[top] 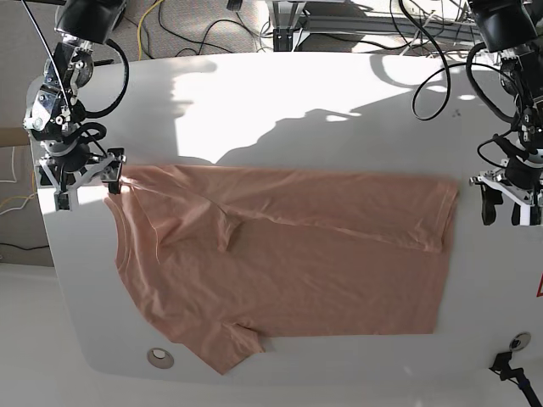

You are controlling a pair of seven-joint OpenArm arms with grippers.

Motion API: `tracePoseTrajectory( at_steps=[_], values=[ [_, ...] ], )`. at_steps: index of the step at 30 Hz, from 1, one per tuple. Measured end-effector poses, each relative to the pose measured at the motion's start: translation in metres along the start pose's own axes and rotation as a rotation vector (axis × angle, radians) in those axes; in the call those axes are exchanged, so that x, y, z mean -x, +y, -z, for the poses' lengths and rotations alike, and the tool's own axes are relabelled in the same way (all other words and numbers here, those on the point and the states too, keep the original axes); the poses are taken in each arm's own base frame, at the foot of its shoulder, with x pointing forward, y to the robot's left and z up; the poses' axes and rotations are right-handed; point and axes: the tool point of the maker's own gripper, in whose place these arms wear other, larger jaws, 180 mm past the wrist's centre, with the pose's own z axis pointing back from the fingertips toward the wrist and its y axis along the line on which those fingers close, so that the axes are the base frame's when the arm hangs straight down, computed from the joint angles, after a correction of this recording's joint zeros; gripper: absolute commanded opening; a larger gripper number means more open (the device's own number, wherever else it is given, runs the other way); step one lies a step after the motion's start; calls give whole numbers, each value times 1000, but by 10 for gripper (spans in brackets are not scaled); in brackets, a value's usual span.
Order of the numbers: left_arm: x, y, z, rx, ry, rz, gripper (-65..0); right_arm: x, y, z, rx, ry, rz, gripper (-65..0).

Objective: Fold the T-shirt properly
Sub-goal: 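Regrasp the shoulder edges and pull the shirt further toward the robot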

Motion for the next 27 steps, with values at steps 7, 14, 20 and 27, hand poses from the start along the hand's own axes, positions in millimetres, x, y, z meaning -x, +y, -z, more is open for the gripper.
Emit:
tracePoseTrajectory(
  at_steps=[7, 14, 20, 27],
  values=[
    [4, -4, -4, 6, 5, 7, -298, 26, 9, 20, -47, 6, 45, -107],
    [7, -3, -8, -1, 15, 10, -295, 55, 12, 35, -62, 22, 136, -114],
    [5, 11, -11, -38, 3, -6, -294, 55, 26, 39, -86, -2, 155, -470],
    [20, 13, -6, -36, 40, -31, -294, 55, 32, 40, -93, -12, 176, -650]
  ],
)
